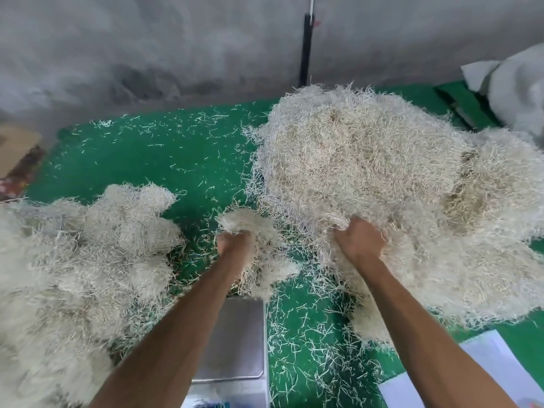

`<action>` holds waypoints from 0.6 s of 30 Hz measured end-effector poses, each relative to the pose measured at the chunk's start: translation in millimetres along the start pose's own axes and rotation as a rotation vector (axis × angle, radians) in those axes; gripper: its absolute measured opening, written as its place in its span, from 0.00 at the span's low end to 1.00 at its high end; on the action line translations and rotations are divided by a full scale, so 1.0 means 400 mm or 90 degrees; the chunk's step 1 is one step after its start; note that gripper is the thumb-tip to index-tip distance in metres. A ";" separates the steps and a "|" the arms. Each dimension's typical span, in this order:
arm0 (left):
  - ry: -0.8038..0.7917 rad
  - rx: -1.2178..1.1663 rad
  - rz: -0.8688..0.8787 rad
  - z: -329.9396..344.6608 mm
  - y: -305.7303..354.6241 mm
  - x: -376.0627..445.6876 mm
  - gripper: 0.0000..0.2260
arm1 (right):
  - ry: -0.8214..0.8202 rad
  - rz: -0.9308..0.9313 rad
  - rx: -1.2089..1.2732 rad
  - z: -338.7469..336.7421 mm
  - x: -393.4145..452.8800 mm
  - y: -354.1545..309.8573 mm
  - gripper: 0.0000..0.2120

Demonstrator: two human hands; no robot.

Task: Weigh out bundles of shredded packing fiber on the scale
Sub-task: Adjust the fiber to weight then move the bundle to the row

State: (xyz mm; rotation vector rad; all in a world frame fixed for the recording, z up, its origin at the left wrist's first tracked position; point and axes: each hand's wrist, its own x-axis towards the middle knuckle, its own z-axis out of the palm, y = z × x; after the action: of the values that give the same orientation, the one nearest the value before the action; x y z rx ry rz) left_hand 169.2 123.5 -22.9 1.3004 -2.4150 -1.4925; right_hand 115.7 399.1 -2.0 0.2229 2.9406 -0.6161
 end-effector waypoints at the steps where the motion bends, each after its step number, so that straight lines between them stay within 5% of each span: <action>1: -0.025 0.051 0.045 0.015 0.000 -0.019 0.21 | -0.018 -0.023 0.033 0.002 -0.006 -0.010 0.27; 4: -0.147 0.261 0.217 0.061 -0.040 -0.058 0.33 | -0.131 -0.124 0.097 -0.012 -0.030 -0.040 0.30; 7: -0.211 0.435 0.300 0.126 -0.112 -0.107 0.42 | -0.144 -0.244 -0.039 -0.026 -0.069 -0.075 0.24; 12: -0.181 0.234 0.190 0.122 -0.132 -0.128 0.33 | -0.016 -0.311 -0.264 -0.092 -0.126 -0.100 0.36; 16: -0.128 0.034 0.058 -0.004 -0.059 -0.085 0.11 | -0.007 -0.268 -0.293 -0.170 -0.163 -0.124 0.39; 18: -0.104 -0.075 -0.005 -0.073 -0.030 -0.079 0.10 | 0.026 -0.285 -0.287 -0.194 -0.198 -0.168 0.38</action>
State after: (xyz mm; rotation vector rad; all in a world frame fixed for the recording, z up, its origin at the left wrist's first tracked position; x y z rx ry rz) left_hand 209.4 120.4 -4.0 1.2108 -2.3728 -1.7789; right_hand 174.7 360.4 106.7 -0.4803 3.0776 0.0294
